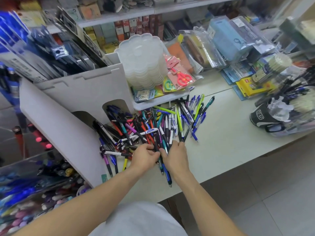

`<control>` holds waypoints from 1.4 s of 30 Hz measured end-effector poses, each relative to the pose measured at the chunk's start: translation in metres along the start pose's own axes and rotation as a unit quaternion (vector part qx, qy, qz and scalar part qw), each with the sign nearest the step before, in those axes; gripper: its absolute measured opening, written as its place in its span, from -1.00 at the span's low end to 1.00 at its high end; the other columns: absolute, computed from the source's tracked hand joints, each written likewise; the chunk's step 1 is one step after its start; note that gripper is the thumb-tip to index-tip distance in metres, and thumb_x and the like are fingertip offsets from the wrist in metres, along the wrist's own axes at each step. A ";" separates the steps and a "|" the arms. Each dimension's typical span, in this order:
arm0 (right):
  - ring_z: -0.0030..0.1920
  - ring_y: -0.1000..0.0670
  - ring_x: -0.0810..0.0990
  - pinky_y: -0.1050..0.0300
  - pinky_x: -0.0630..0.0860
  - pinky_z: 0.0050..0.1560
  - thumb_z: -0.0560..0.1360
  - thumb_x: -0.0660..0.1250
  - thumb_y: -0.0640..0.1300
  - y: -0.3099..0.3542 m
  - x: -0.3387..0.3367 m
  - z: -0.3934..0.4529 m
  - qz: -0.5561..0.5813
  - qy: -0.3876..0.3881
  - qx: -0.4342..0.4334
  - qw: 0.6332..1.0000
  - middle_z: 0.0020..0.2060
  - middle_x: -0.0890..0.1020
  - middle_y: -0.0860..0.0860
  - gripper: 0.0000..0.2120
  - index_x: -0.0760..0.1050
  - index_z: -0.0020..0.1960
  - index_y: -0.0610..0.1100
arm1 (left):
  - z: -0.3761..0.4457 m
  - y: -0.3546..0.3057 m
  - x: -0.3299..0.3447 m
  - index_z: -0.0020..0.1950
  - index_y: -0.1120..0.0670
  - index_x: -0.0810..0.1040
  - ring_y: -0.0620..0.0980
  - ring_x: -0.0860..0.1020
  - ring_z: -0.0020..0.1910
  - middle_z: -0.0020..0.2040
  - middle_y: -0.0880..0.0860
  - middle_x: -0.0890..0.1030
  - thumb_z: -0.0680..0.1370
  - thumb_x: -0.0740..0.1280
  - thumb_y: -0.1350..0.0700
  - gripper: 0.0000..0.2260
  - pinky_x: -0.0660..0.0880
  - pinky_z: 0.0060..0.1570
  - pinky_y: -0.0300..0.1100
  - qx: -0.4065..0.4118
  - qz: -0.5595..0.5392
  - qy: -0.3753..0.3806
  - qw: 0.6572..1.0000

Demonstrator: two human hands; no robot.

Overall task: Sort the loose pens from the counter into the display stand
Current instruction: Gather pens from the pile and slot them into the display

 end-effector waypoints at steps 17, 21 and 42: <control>-0.37 -0.02 0.61 -0.03 0.64 -0.26 0.66 0.25 0.01 0.011 0.016 -0.008 0.386 0.188 0.075 0.900 -0.23 0.62 -0.12 -0.68 0.55 0.18 -0.23 | -0.015 -0.006 0.007 0.02 0.23 0.54 -0.02 0.51 -0.35 -0.32 0.06 0.52 0.68 0.20 -0.07 -0.64 0.54 -0.23 -0.13 -0.033 -0.171 0.157 0.972; -0.46 0.03 0.48 0.13 0.48 -0.45 0.71 0.18 -0.04 0.020 0.005 -0.016 0.435 0.222 0.078 0.869 -0.37 0.52 -0.08 -0.64 0.55 0.14 -0.33 | -0.026 -0.008 0.006 0.04 0.20 0.50 0.04 0.50 -0.36 -0.37 0.06 0.46 0.65 0.23 -0.11 -0.65 0.53 -0.11 -0.06 -0.043 -0.241 0.232 0.941; -0.43 0.05 0.36 0.21 0.29 -0.45 0.70 0.21 -0.05 -0.012 -0.006 -0.082 0.520 0.231 0.143 0.810 -0.37 0.40 0.01 -0.82 0.36 0.02 -0.16 | -0.062 0.013 -0.005 -0.07 0.13 0.36 0.00 0.41 -0.42 -0.34 0.04 0.45 0.70 0.20 0.11 -0.83 0.48 -0.32 -0.08 -0.108 -0.228 0.235 0.939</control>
Point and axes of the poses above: each hand's wrist, its own z-axis towards the middle knuckle, its own x-axis out of the palm, y = z × x, the point moved 5 cm from there along z, towards the middle knuckle
